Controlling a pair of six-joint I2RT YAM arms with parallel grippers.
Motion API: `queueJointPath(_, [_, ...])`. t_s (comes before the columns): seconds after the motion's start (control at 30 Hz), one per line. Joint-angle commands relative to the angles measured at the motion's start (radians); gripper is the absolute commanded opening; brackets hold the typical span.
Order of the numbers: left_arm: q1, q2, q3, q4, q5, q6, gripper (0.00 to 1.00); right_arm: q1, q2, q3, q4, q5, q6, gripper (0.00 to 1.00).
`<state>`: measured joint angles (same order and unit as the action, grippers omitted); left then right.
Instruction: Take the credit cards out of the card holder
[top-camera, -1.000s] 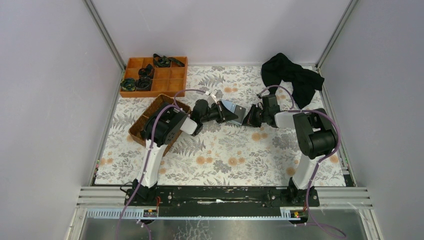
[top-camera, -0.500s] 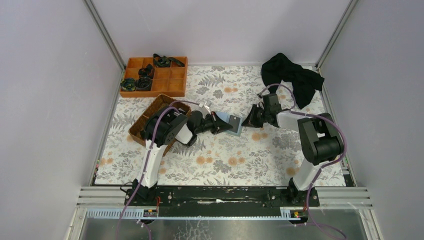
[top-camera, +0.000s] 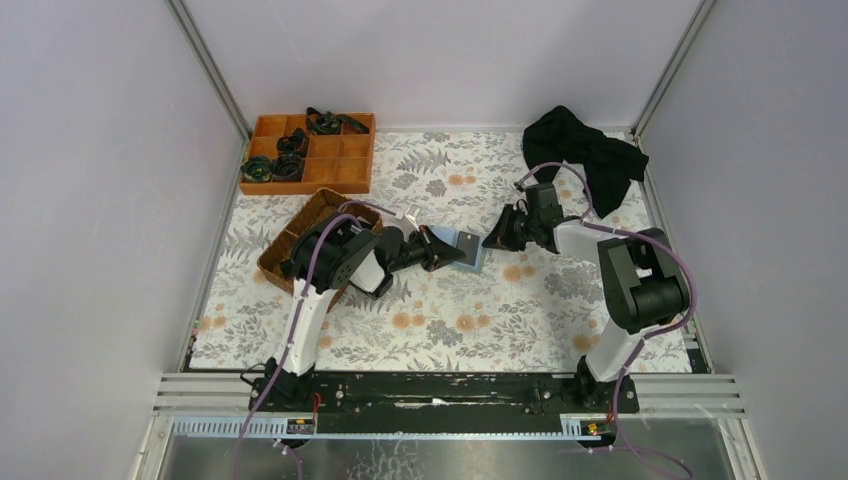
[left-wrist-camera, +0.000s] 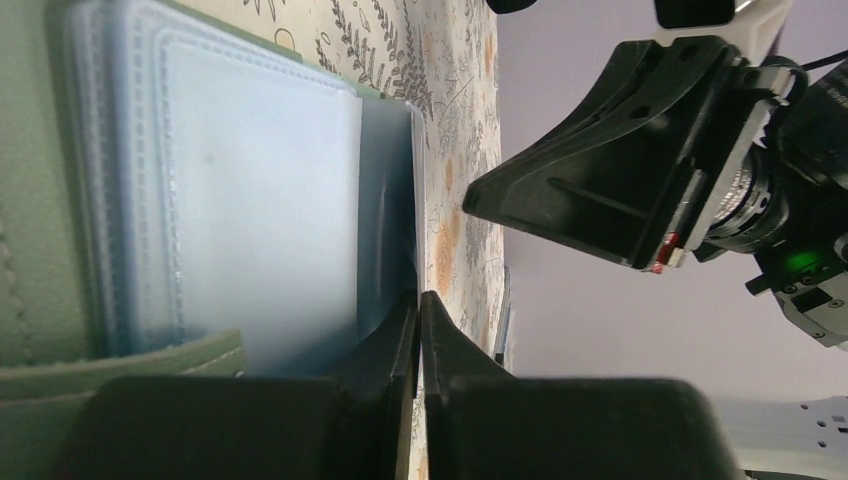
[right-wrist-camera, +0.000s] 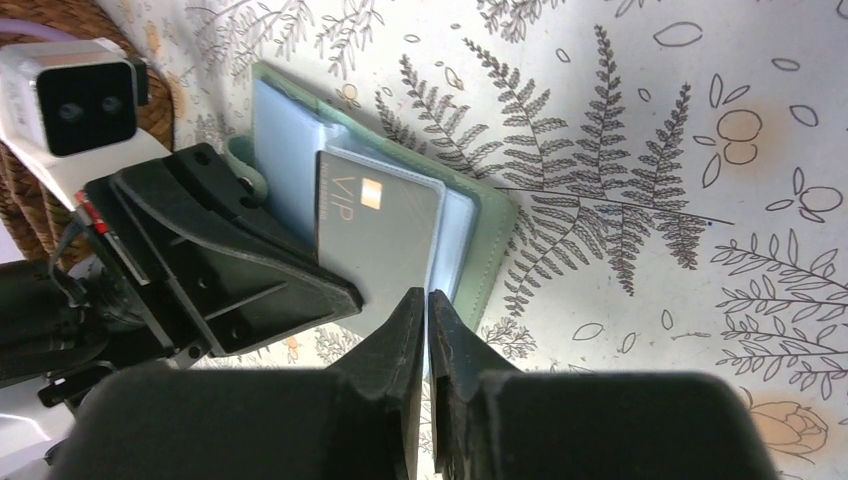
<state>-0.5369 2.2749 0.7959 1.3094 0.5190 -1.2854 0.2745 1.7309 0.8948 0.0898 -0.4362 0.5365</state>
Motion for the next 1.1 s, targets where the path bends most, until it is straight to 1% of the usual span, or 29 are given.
queueJointPath(0.0, [-0.005,0.024,0.001,-0.010,-0.029,0.003,0.08,0.011,0.031,0.021,0.025,-0.016,-0.004,0.11])
queueJointPath(0.3, [-0.023,0.034,0.036,-0.081,-0.032,0.033,0.09,0.018,0.065,0.020,0.047,-0.044,-0.001,0.10])
queueJointPath(0.63, [-0.040,-0.076,0.026,-0.290,-0.149,0.135,0.06,0.019,0.099,0.030,0.029,-0.039,-0.007,0.10])
queueJointPath(0.83, [-0.048,-0.105,0.033,-0.339,-0.147,0.163,0.15,0.020,0.123,0.037,0.015,-0.031,-0.006,0.09])
queueJointPath(1.07, [-0.046,-0.124,0.069,-0.410,-0.122,0.202,0.18,0.020,0.142,0.040,0.008,-0.016,-0.003,0.06])
